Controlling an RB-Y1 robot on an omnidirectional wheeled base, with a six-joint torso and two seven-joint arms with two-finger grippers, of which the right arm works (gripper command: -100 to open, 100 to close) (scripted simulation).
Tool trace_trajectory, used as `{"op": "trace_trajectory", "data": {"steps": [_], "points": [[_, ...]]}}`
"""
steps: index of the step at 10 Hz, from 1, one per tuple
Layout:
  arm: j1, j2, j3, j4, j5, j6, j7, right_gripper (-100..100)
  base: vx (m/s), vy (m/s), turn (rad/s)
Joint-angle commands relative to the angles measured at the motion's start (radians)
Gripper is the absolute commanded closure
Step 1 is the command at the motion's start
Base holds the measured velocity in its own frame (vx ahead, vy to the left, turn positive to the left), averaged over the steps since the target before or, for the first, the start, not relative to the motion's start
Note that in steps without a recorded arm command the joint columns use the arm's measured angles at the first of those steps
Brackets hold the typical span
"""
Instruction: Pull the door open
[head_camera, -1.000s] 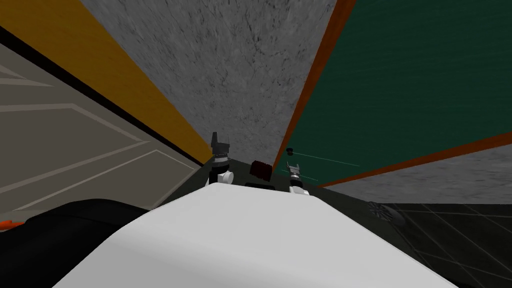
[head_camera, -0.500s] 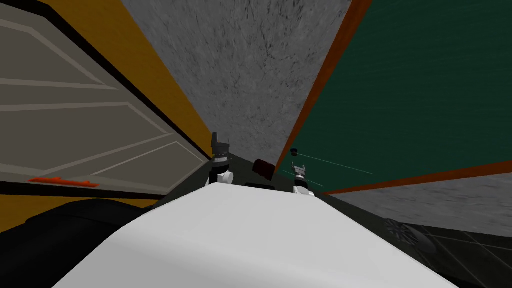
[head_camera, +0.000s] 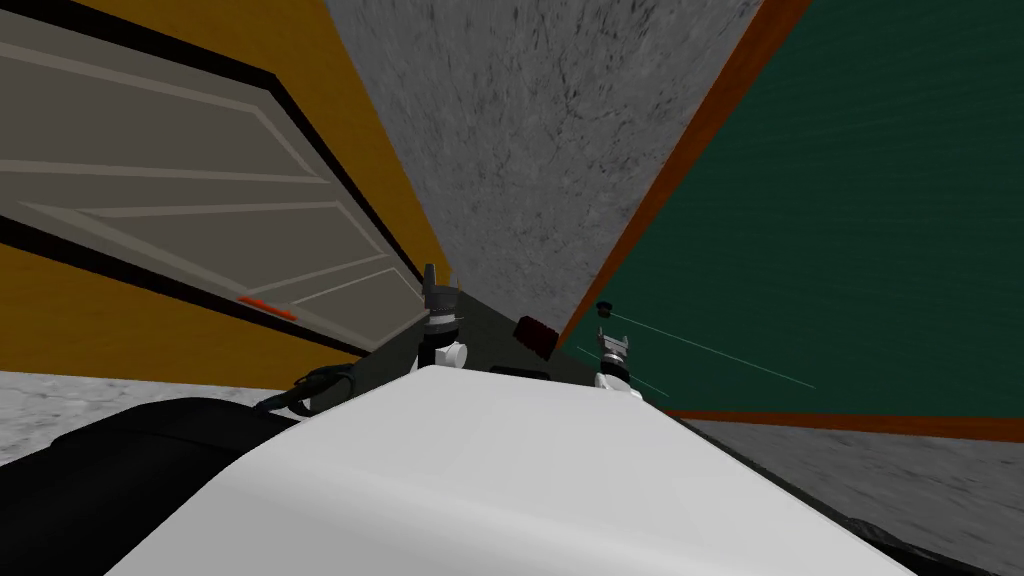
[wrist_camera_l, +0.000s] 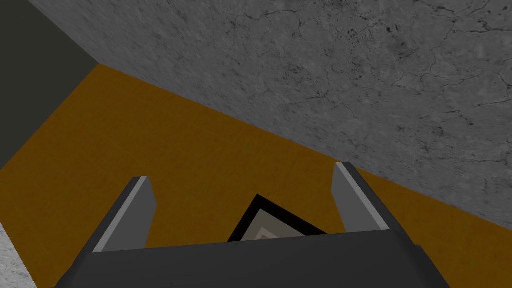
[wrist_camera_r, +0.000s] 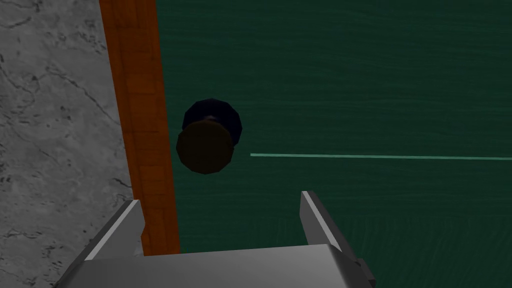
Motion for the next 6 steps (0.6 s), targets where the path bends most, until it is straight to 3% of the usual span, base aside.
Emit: {"op": "trace_trajectory", "data": {"steps": [1,4,6], "points": [[-0.012,-0.009,-0.024,0.034,-0.022,0.015,0.021,-100,-0.041,-0.023,0.168],[-0.021,-0.018,-0.048,0.054,-0.044,0.017,0.036,-100,-0.015,-0.014,0.103],[-0.035,-0.029,-0.081,0.082,-0.075,0.021,0.058,-100,-0.015,-0.027,0.286]]}}
